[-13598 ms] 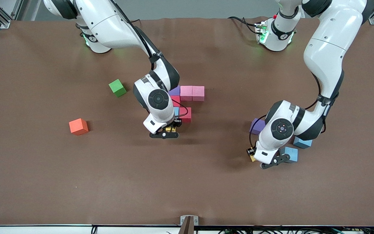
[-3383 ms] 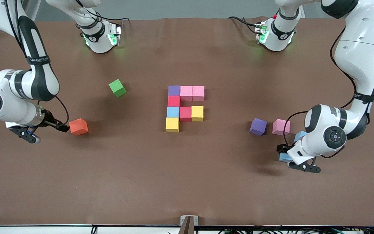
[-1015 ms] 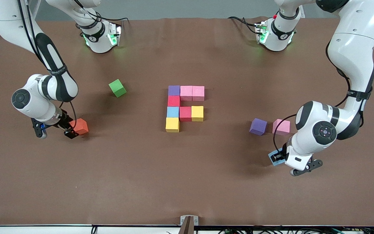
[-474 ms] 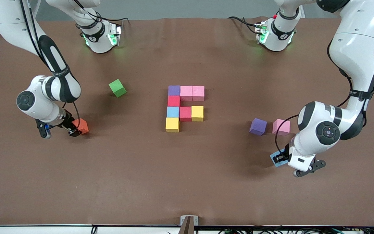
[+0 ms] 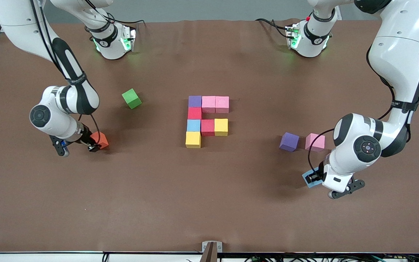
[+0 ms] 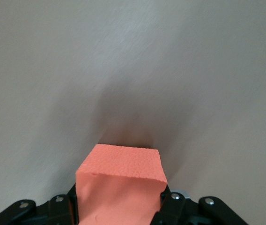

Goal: Arrange 11 blocks into digit 3
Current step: 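Carry the orange block toward the row with the right gripper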

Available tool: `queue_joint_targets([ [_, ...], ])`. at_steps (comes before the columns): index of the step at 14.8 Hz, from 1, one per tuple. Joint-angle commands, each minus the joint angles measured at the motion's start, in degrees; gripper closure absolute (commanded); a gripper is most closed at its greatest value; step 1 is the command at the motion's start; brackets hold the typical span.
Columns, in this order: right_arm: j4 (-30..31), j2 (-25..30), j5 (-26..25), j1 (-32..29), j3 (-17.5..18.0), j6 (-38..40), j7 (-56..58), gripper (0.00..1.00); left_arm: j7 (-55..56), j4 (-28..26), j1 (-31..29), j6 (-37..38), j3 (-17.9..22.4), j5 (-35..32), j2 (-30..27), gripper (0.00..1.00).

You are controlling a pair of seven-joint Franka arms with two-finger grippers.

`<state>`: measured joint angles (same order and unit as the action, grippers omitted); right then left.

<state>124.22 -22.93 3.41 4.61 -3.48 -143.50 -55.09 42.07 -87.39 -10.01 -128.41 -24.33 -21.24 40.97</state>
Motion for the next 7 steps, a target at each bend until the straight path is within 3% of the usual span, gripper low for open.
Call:
queue_joint_targets([
  [1, -3.3, 0.3, 0.5, 4.9, 0.0, 2.5, -8.8, 1.00, 1.0, 0.5, 0.6, 0.8, 0.0, -0.1, -0.2, 0.49],
  [3, -5.4, 0.3, 0.5, 8.1, 0.0, 2.5, -14.2, 1.00, 1.5, 0.5, 0.7, 0.8, 0.0, -0.1, 0.1, 0.49],
  [7, -10.2, -1.6, 0.5, 14.7, 0.1, 2.5, -14.5, 1.00, 1.5, 0.5, 0.6, 0.8, 0.0, -0.2, 0.3, 0.49],
])
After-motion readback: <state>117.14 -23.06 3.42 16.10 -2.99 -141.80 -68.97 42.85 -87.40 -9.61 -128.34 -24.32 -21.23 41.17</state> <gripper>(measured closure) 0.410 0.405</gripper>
